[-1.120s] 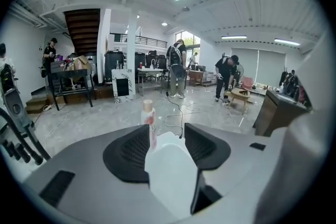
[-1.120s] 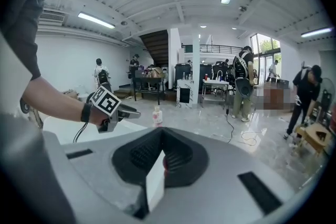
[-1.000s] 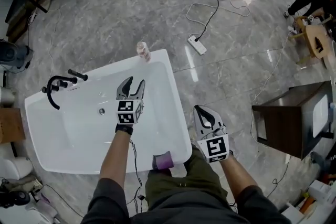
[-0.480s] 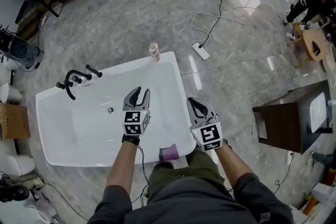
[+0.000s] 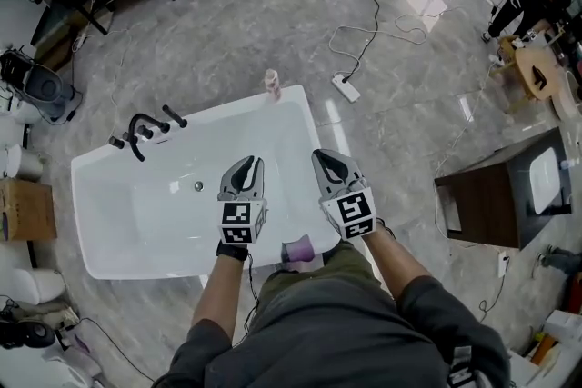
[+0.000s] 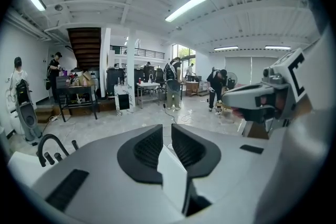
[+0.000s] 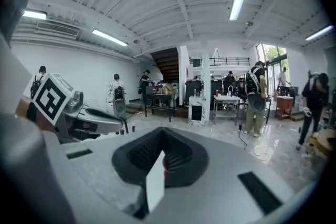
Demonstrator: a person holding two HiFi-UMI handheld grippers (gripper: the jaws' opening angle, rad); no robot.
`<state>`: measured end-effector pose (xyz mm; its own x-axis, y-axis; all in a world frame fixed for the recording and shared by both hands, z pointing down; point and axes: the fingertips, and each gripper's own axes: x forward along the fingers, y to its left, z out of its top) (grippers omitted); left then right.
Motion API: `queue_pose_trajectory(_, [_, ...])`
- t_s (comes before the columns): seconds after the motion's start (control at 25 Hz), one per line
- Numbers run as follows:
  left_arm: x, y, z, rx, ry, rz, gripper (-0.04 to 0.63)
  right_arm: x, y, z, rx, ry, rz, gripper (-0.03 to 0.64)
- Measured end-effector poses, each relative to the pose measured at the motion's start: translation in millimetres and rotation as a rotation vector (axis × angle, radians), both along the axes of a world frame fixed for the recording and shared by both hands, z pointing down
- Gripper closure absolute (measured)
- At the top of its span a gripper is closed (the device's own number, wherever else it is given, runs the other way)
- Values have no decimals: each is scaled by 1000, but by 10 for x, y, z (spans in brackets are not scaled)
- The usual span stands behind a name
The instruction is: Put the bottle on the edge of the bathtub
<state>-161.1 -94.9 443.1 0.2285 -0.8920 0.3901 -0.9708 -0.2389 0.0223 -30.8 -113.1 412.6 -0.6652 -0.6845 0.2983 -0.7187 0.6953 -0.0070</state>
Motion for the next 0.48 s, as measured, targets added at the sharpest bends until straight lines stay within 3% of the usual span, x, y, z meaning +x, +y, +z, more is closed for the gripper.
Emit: queue_pose_trajectory(0.48, [23,711,-597,71,-12,14,592,-144,596,-388,29,-20,-38,615])
